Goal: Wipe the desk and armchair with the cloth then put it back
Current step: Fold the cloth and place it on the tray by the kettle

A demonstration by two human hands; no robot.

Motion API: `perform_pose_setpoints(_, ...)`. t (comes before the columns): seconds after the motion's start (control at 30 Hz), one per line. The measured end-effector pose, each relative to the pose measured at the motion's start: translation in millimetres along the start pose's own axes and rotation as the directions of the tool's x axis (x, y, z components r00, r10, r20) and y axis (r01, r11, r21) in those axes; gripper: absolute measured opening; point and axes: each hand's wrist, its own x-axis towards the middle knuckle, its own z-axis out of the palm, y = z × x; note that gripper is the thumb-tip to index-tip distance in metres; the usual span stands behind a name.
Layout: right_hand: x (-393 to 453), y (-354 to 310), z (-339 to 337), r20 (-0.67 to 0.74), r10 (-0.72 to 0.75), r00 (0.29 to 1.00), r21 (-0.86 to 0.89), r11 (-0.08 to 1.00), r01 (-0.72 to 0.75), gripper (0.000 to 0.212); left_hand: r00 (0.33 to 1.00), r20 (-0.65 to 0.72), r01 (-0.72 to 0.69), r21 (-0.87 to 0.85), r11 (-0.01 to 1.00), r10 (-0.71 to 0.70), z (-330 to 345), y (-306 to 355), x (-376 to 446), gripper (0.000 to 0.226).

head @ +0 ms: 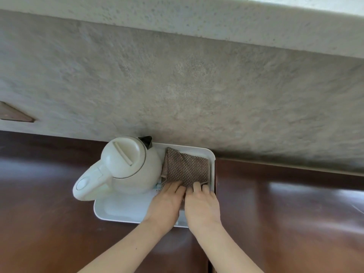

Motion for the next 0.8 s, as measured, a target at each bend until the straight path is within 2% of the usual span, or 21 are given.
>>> perform_pose_setpoints(0.13, 5, 3, -3, -0.087, -0.064, 0.994, 0.019, 0.998, 0.066, 0.036, 0.989, 0.008, -0.146, -0.125, 0.981, 0.148, -3, -6, -10, 0.036)
perform_pose_setpoints(0.23, -1, 3, -2, -0.007, -0.074, 0.997, 0.032, 0.997, 0.074, 0.04, 0.96, 0.024, -0.273, -0.165, 0.948, 0.28, -7, -10, -18, 0.031)
perform_pose_setpoints(0.33, -9, -1, -4, 0.088, -0.017, 0.996, 0.008, 1.0, 0.016, 0.036, 0.95, -0.008, -0.306, -0.207, 0.929, 0.311, -11, -17, -19, 0.029)
perform_pose_setpoints(0.43, -17, -6, -4, 0.163, 0.061, 0.985, 0.036, 0.997, -0.067, 0.043, 0.979, 0.024, -0.201, -0.056, 0.978, 0.203, -8, -24, -14, 0.046)
perform_pose_setpoints(0.5, -26, -8, 3, 0.234, 0.099, 0.967, 0.067, 0.991, -0.118, 0.062, 0.991, 0.096, -0.107, 0.142, 0.984, 0.094, -5, -32, -16, 0.057)
perform_pose_setpoints(0.57, -32, -9, 13, 0.331, 0.116, 0.936, 0.141, 0.975, -0.171, 0.081, 0.983, 0.178, -0.099, 0.25, 0.963, 0.054, -2, -38, -20, 0.063)
perform_pose_setpoints(0.67, -38, -15, 23, 0.35, 0.127, 0.928, 0.227, 0.95, -0.216, 0.072, 0.96, 0.276, -0.109, 0.253, 0.961, 0.036, -1, -48, -27, 0.069)
perform_pose_setpoints(0.73, -42, -16, 26, 0.281, 0.142, 0.949, 0.288, 0.931, -0.225, 0.064, 0.954, 0.297, -0.112, 0.252, 0.961, 0.033, -3, -51, -25, 0.069)
perform_pose_setpoints(0.8, -52, -16, 26, 0.208, 0.152, 0.966, 0.355, 0.909, -0.219, 0.065, 0.949, 0.313, -0.104, 0.205, 0.973, 0.035, -10, -49, -26, 0.069)
